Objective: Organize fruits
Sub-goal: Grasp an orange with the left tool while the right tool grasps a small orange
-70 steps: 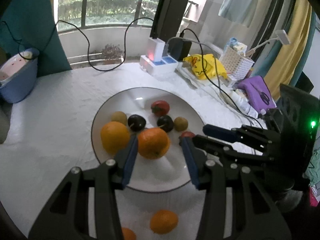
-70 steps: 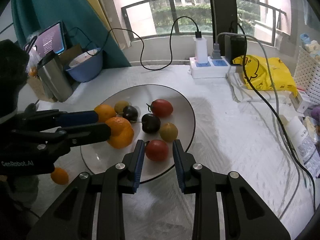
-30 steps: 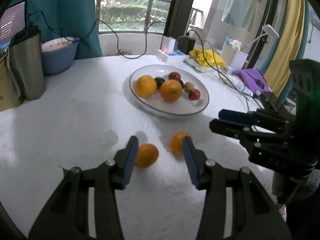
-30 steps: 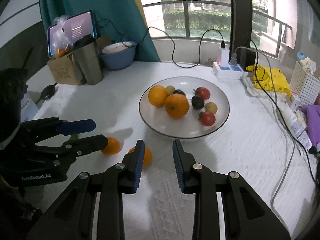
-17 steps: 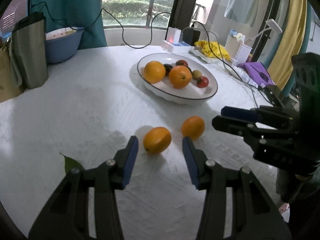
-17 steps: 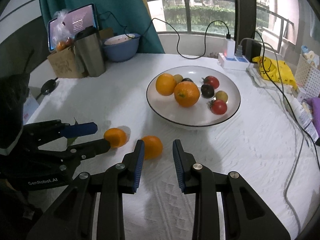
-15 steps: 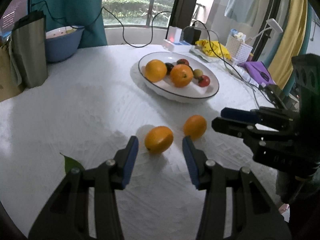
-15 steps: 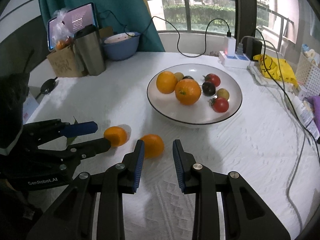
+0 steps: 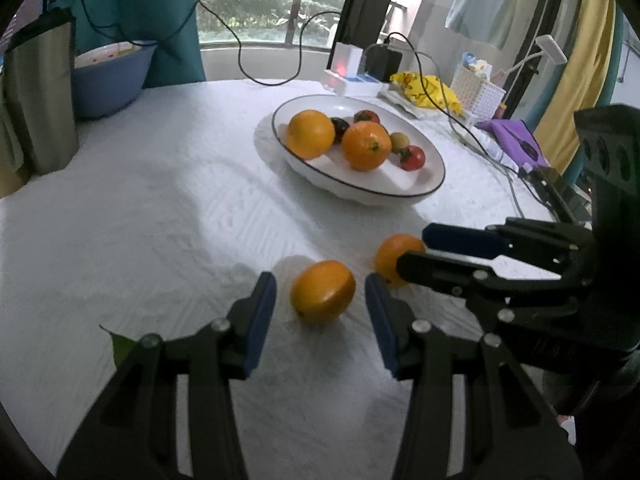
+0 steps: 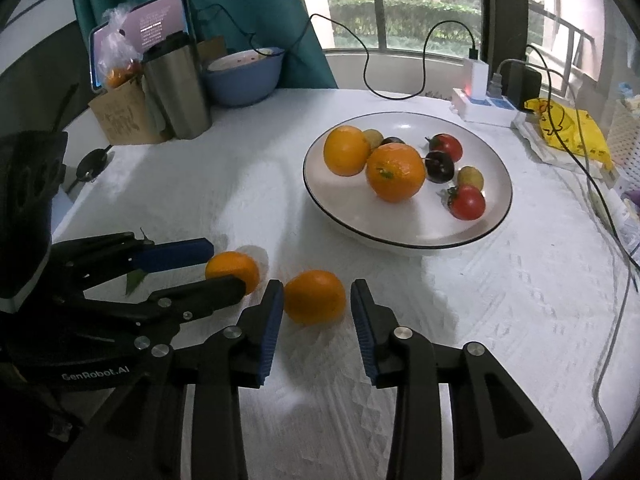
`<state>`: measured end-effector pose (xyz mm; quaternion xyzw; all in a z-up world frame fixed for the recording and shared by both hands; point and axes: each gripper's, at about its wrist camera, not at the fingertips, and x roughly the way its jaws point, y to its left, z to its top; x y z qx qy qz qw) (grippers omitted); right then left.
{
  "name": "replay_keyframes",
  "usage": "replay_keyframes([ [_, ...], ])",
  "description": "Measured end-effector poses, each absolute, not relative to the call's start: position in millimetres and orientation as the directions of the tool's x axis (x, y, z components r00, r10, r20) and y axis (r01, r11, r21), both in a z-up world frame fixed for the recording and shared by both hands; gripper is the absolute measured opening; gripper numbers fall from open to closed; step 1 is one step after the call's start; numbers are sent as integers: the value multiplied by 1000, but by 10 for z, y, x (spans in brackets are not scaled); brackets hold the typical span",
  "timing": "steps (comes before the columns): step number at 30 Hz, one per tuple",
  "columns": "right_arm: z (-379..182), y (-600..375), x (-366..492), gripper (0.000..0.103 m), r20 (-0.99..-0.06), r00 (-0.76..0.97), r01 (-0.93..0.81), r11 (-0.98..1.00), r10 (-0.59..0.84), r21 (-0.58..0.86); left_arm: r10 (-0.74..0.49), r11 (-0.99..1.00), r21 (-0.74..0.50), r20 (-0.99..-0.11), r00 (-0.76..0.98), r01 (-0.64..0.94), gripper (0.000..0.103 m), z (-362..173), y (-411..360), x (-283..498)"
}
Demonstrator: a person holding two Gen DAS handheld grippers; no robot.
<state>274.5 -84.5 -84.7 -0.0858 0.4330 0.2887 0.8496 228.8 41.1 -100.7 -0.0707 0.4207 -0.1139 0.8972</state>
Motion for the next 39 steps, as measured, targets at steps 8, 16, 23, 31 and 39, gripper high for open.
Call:
replay_keyframes([
  [8, -908, -805, 2818, 37, -788, 432, -571, 809, 438, 137, -260, 965, -224, -745, 614, 137, 48, -1073, 446, 2350],
  [16, -912, -811, 2835, 37, -783, 426, -584, 799, 454, 145, -261, 965, -215, -746, 613, 149, 47, -1080, 433, 2352],
  [23, -899, -821, 2813, 37, -780, 426, -588, 795, 459, 147, -267, 964, -206, -740, 617, 170, 36, -1047, 386, 2318],
  [31, -793, -915, 2766, 37, -763, 445, -587, 796, 468, 146, -269, 963, -200, -734, 624, 180, 35, -974, 325, 2275],
  [39, -674, -1075, 2708, 37, -743, 471, -579, 802, 476, 147, -274, 962, -194, -715, 643, 193, 35, -831, 228, 2226],
])
